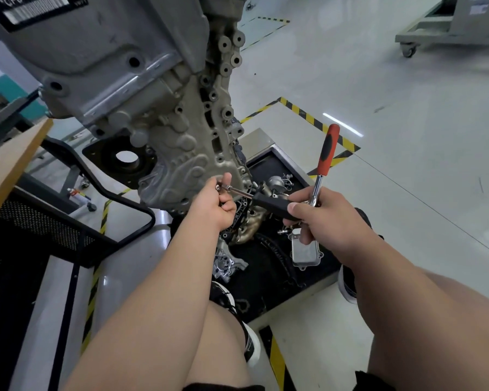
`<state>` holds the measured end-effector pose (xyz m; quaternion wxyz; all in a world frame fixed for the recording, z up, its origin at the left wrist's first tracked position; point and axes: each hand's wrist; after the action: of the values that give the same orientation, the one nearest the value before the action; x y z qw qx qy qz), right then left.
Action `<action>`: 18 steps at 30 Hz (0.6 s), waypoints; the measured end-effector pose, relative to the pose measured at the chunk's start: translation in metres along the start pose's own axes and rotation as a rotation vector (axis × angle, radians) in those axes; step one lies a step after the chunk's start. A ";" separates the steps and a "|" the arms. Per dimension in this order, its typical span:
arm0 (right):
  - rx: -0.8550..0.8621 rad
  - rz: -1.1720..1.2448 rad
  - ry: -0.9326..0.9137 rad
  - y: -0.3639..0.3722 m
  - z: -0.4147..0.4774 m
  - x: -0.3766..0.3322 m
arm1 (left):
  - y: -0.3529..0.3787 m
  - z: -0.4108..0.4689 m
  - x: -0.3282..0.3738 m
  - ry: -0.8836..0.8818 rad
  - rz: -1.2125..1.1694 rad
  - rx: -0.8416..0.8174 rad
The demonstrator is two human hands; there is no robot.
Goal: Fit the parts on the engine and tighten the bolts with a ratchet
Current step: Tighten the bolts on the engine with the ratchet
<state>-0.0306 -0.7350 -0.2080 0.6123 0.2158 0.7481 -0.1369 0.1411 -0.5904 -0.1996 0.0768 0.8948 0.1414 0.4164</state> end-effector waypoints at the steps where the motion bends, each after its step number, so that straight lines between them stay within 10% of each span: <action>1: 0.012 0.007 -0.007 0.001 -0.001 0.000 | -0.001 0.000 0.000 0.001 0.003 0.001; 10: 0.345 0.287 0.048 0.002 0.006 -0.006 | 0.048 -0.019 0.017 0.230 0.228 -0.185; 18: 0.387 0.360 0.052 -0.017 0.023 -0.014 | 0.102 -0.026 0.026 0.009 -0.302 -0.381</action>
<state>-0.0175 -0.7630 -0.2001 0.5546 0.4620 0.6731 -0.1607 0.1568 -0.6785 -0.1379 0.3050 0.8311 0.1927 0.4232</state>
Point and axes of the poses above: each hand's wrist, its own z-axis towards the middle knuckle, its own y-axis out of the palm, x = y × z, and after that the axes turned 8 degrees about x, right-handed
